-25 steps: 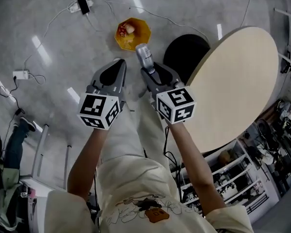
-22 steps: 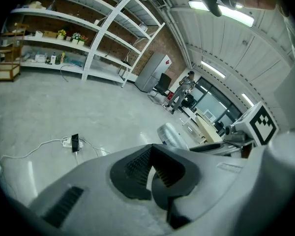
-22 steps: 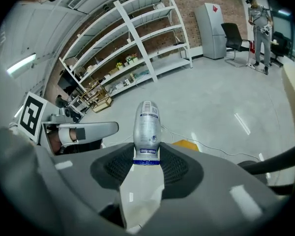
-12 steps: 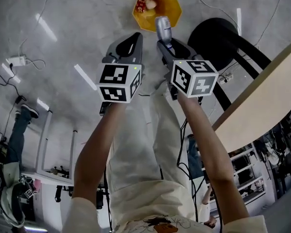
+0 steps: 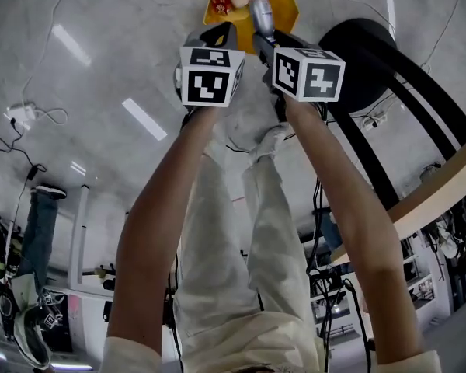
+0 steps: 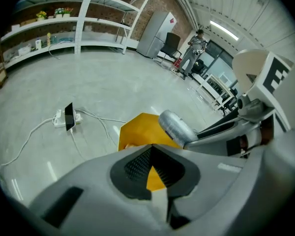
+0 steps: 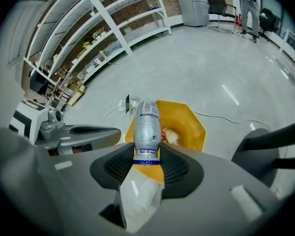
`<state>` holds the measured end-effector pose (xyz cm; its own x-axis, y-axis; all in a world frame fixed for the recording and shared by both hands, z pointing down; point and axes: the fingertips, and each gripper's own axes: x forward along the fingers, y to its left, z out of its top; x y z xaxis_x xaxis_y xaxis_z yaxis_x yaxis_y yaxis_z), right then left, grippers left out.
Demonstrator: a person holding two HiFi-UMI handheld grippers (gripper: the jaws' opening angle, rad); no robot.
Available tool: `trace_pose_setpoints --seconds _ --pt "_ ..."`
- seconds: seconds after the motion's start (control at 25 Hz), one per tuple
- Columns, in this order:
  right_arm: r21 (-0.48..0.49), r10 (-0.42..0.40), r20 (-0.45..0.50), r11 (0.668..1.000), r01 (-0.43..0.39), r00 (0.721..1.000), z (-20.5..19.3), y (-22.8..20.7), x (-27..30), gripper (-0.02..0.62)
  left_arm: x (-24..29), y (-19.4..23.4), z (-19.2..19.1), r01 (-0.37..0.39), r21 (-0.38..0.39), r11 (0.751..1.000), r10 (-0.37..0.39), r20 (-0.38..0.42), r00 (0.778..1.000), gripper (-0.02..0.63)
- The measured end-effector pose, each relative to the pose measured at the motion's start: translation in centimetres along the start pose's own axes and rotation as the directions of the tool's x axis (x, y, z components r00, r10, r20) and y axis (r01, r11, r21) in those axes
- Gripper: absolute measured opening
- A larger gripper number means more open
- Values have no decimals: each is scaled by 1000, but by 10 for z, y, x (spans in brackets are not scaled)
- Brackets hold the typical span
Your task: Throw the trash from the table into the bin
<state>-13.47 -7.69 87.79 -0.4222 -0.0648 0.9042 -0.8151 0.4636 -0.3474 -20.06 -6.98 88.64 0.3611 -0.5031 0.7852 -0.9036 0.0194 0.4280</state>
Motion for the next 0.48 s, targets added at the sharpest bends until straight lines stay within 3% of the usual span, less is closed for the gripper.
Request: trace_pose_setpoints --seconds 0.32,0.48 --pt "152 38 0 988 -38 999 -16 -42 70 172 55 19 -24 -7 19 1000 8 -66 998 6" --pt "165 60 6 984 -61 998 -17 -45 76 172 65 28 -32 -29 15 999 30 -73 997 6"
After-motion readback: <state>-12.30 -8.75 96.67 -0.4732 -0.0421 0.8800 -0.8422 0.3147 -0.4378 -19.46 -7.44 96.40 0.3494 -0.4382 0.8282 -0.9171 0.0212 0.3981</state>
